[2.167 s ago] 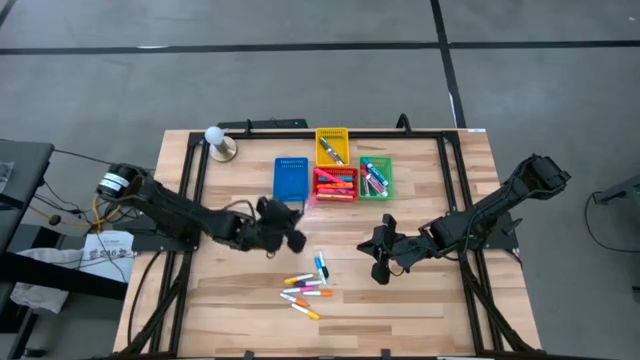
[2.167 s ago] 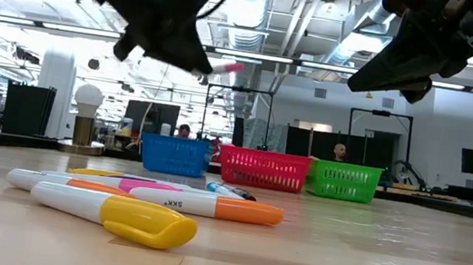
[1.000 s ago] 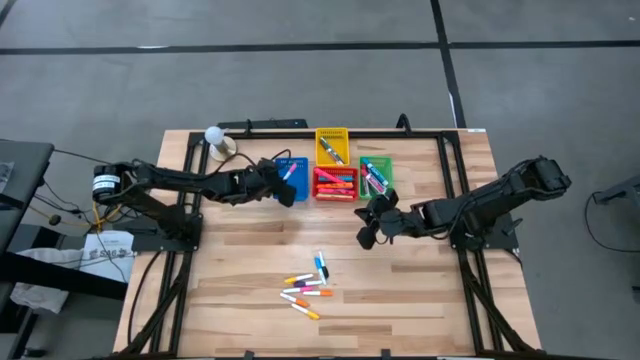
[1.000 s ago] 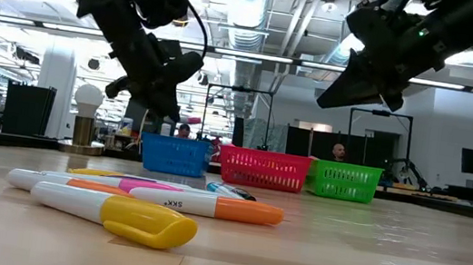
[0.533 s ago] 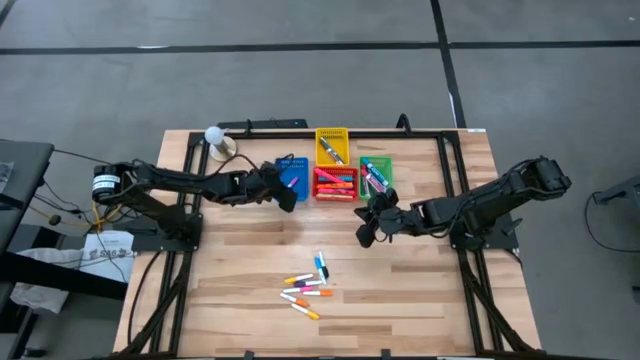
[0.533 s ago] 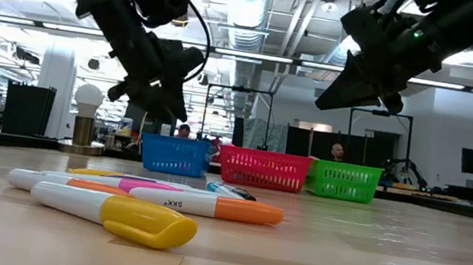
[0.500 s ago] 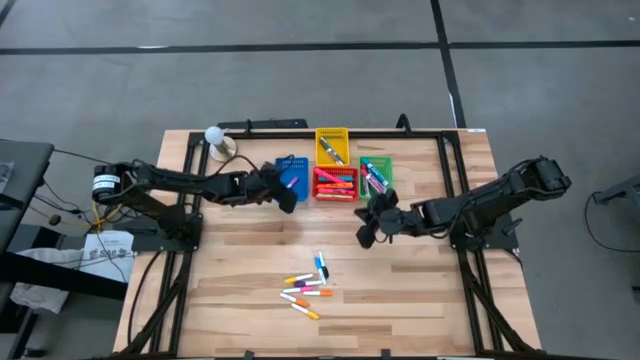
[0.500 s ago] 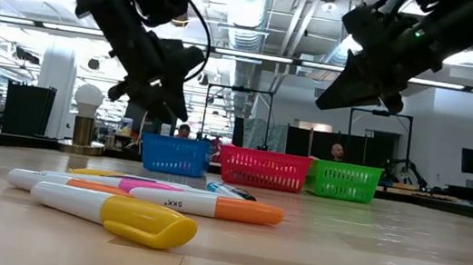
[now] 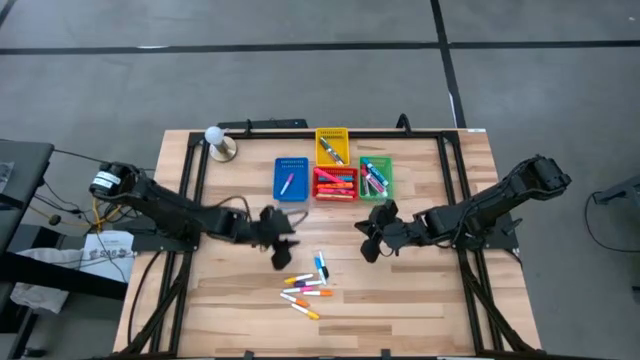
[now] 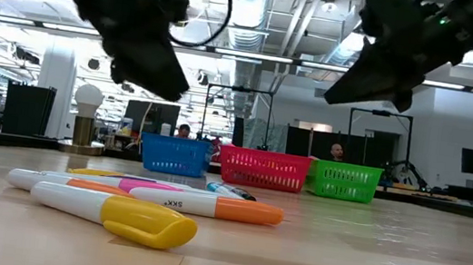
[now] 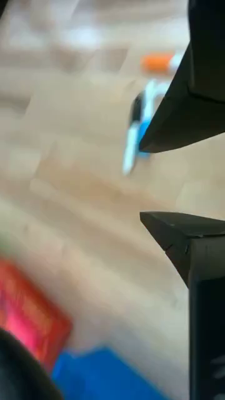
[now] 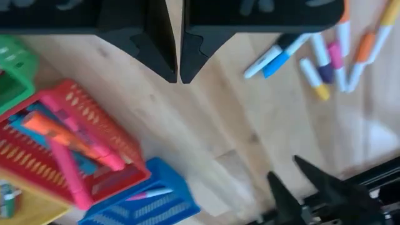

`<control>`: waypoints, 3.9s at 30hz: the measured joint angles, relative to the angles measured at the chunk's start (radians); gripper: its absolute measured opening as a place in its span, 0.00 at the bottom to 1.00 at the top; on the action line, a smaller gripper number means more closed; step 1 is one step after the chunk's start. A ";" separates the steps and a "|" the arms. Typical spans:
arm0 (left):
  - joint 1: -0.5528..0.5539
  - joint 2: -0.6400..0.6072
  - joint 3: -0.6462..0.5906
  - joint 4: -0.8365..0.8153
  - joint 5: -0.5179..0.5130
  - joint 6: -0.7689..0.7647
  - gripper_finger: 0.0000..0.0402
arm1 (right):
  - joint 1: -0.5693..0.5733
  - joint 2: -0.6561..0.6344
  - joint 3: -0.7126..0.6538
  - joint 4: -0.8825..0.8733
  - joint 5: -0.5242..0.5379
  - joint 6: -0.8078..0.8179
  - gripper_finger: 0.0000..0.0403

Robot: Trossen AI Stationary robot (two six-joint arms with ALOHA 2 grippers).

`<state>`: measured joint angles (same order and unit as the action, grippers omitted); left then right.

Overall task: Pick & Place Markers
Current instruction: Put the bottom small orange highlighter pen into the blue bin

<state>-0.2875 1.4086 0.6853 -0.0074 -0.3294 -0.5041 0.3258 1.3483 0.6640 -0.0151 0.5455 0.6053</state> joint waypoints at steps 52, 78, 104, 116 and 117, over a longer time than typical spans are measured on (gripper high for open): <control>-0.414 0.381 0.004 0.243 -0.033 0.077 0.41 | 0.189 0.000 0.000 -0.023 0.061 0.102 0.03; -0.466 0.383 0.002 0.241 -0.149 0.204 0.41 | 0.189 0.000 0.000 -0.034 0.068 0.139 0.03; -0.488 0.383 0.002 0.307 -0.245 0.370 0.41 | 0.124 0.000 0.000 -0.034 0.082 0.156 0.03; -0.474 0.383 0.003 0.349 -0.129 0.374 0.41 | 0.138 0.000 0.000 -0.034 0.074 0.165 0.03; -0.469 0.383 0.003 0.349 -0.130 0.374 0.41 | 0.143 0.000 0.000 -0.034 0.074 0.165 0.03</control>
<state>-0.7560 1.7916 0.6884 0.3412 -0.4589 -0.1303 0.4685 1.3483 0.6636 -0.0490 0.6199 0.7700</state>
